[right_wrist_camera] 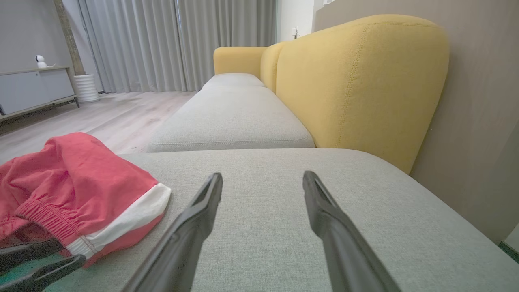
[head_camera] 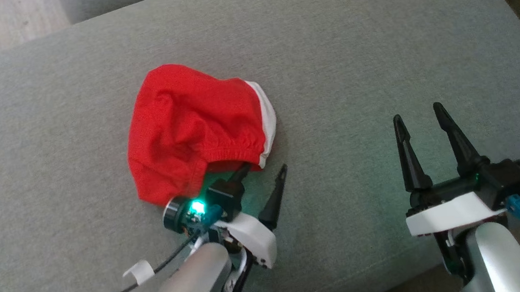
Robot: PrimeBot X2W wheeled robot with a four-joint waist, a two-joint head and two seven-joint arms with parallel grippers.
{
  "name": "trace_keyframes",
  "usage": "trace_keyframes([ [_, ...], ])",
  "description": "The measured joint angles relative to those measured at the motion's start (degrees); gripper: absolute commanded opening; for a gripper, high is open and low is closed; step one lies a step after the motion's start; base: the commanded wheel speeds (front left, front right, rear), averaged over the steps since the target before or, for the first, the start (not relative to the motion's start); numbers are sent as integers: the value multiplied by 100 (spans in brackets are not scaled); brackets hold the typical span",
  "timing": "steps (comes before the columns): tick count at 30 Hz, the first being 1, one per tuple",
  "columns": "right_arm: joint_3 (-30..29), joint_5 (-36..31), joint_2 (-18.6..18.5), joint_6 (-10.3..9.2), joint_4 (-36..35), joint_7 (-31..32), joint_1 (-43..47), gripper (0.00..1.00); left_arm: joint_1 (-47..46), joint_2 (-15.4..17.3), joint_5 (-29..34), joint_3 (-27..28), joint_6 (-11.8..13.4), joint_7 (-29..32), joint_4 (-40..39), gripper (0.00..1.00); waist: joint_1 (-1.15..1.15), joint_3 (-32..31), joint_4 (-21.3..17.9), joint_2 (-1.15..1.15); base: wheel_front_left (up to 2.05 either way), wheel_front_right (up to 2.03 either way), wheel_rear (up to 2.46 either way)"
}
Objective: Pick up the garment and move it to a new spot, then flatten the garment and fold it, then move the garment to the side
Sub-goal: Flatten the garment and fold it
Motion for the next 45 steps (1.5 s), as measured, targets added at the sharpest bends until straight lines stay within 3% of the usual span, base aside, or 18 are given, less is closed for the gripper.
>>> trace_keyframes([
  [9, 54, 48, -1, -1, 0, 0, 2, 100, -336, -5, -911, -158, 307, -222, 466, 98, 0, -16, -171, 0, 0, 0, 0],
  [10, 57, 48, -1, 0, 0, 0, 2, 100, -366, -5, -1003, -183, 338, -253, 498, 49, 0, -26, -177, 0, 0, 0, 0],
  [11, 57, 48, -1, -1, 2, 0, 3, 100, -410, -4, -1067, -238, 350, -277, 541, 28, -1, -36, -180, 0, 0, 0, 0],
  [12, 56, 48, 0, 0, 3, 0, 4, 100, -461, -4, -1072, -313, 364, -302, 589, 0, 0, -46, -180, 0, 0, 0, 0],
  [16, -15, 48, 0, -1, 15, 0, 16, 100, -674, -9, -1065, -434, 447, -416, 650, 0, -1, -106, -125, 0, 0, 0, 0],
  [22, -180, 46, 0, -1, 77, 0, 58, 100, -1193, -9, -545, -591, 453, -502, 234, 0, -1, -281, 51, 0, 0, 0, 0],
  [28, -215, 46, 0, -1, 113, 0, 176, 100, -1743, -16, -194, -142, 434, -521, -700, 0, -1, -472, 206, 0, 0, 0, 0],
  [32, -287, 38, 0, 0, 112, 0, 243, 100, -1776, 83, -149, 125, 281, -546, -1218, 0, -1, -560, 336, 0, 0, 0, 0],
  [37, -423, 38, 1, 0, 113, 0, 387, 100, -1421, 513, -365, 297, 220, -544, -1651, 0, -1, -638, 529, 0, 0, 0, 0],
  [45, -563, 38, 1, 0, 38, 0, 386, 100, 608, 1734, -822, 720, 701, -492, -1940, 0, -1, -569, 835, 0, 0, 0, 0],
])
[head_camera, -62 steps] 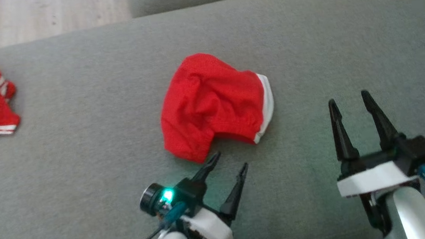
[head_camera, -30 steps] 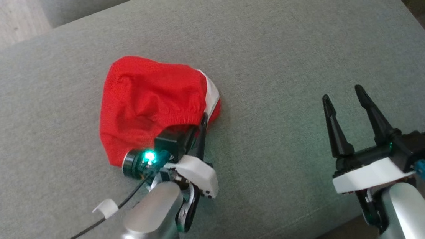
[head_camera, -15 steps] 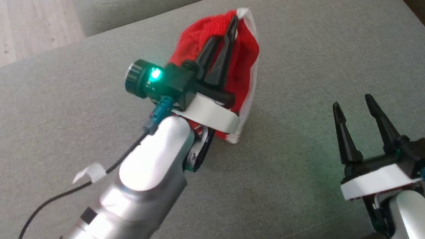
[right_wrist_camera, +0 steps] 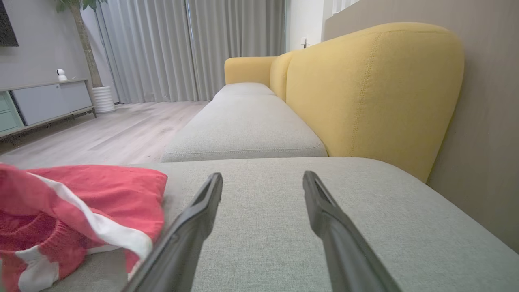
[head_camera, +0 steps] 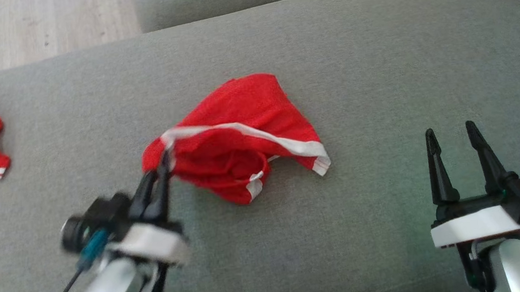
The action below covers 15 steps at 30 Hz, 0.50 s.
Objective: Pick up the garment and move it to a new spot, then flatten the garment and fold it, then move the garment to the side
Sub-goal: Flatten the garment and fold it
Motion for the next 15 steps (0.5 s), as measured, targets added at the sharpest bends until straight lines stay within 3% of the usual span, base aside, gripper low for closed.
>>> trace_keyframes([
  [5, -34, -1, 1, -1, -11, 0, 1, 100, 723, 443, -274, 156, 101, 102, -243, 0, 0, 66, 179, 0, 0, 0, 0],
  [15, 20, -42, 1, 0, 31, 0, -2, 100, 1144, 584, -604, 264, 38, 108, -82, 0, 0, 97, 390, 0, 0, 0, 0],
])
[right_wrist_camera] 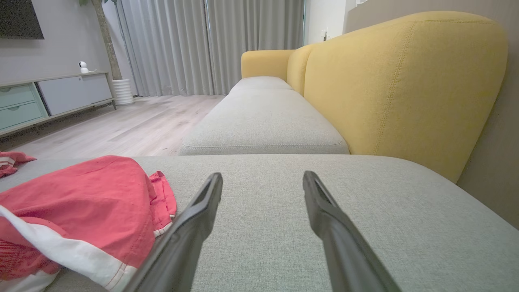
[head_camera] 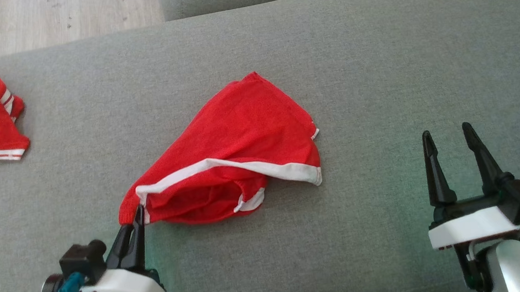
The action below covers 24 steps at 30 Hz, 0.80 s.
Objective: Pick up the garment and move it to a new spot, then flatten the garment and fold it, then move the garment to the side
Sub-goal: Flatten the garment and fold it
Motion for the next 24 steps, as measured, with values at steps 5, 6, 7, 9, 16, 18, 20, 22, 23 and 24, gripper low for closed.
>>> trace_keyframes([
  [5, 36, 1, 0, 0, 51, 0, 0, 100, 84, -46, -4, -13, -65, 0, 269, 0, 0, -15, -3, 0, 0, 0, 0],
  [6, 37, 1, 0, 0, 62, 0, 0, 100, 112, -64, -43, -14, -74, 0, 328, 0, 0, -23, -4, 0, 0, 0, 0],
  [7, 38, 1, 0, -1, 74, 0, 0, 100, 129, -88, -68, -14, -94, -2, 387, 0, 0, -32, -3, 0, 0, 0, 0],
  [9, 43, 1, 0, 0, 97, 0, 1, 100, 152, -159, -92, -8, -97, -9, 490, 7, 0, -59, -1, 0, 0, 0, 0],
  [16, 48, 12, 0, -1, 177, 0, 13, 100, 216, -525, -89, 212, -100, -92, 524, 100, 0, -248, 49, 0, 0, 0, 0],
  [18, 49, 12, 0, 0, 183, 0, 27, 100, 221, -552, -68, 242, -100, -116, 504, 100, 0, -282, 60, 0, 0, 0, 0],
  [20, 47, 12, 0, -1, 183, 0, 107, 100, 289, -613, 68, 413, -99, -116, 388, 100, 0, -358, 85, 0, 0, 0, 0],
  [22, 36, 12, 0, -1, 198, 0, 209, 100, 419, -695, 219, 603, -96, -118, 204, 100, 0, -435, 115, 0, 0, 0, 0],
  [23, 32, 12, 0, 0, 216, 0, 268, 100, 567, -758, 370, 732, -94, -118, 53, 100, 0, -520, 143, 0, 0, 0, 0],
  [24, 27, 11, 0, -1, 215, 0, 280, 100, 635, -788, 425, 787, -94, -118, -11, 100, -1, -565, 156, 0, 0, 0, 0],
])
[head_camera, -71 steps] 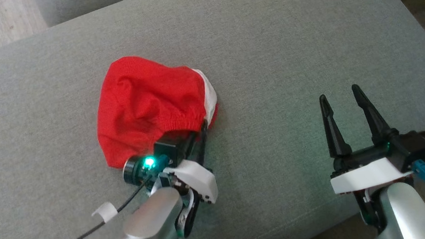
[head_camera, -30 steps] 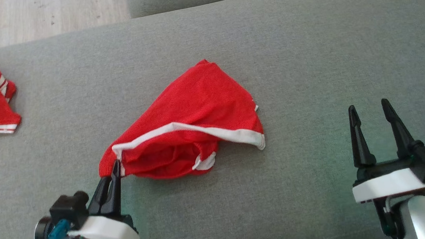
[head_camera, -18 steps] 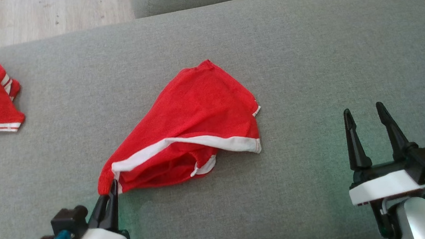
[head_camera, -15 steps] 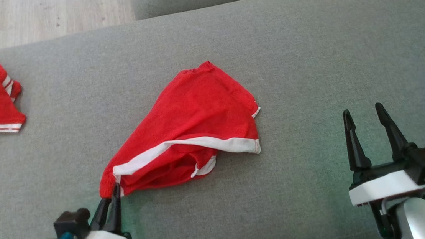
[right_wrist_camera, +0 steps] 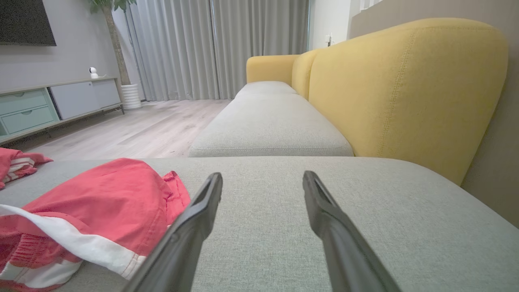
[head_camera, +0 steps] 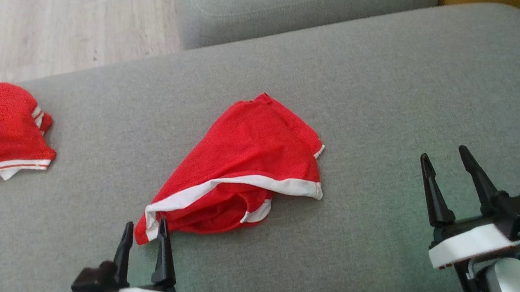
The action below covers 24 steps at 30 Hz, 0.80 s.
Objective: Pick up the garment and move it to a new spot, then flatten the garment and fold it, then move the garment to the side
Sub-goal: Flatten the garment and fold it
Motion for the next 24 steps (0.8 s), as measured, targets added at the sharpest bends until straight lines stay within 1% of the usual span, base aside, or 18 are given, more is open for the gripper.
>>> trace_keyframes([
  [8, -8, 0, 0, 1, -30, 0, 165, 100, 545, -158, 232, 385, 0, -1, -232, 100, 0, -246, 91, 0, 0, 0, 0],
  [13, 9, 40, 1, 0, -30, 0, 205, 100, 721, -325, 354, 625, -9, -1, -230, 100, 0, -296, 125, 0, 0, 0, 0],
  [20, 129, 43, 1, 1, 21, 0, 208, 100, 817, -524, 561, 887, -105, -1, -166, 100, 0, -339, 123, 0, 0, 0, 0],
  [24, 156, 51, 1, 0, 46, 0, 208, 100, 881, -620, 677, 929, -160, -1, -63, 100, 0, -350, 119, 0, 0, 0, 0],
])
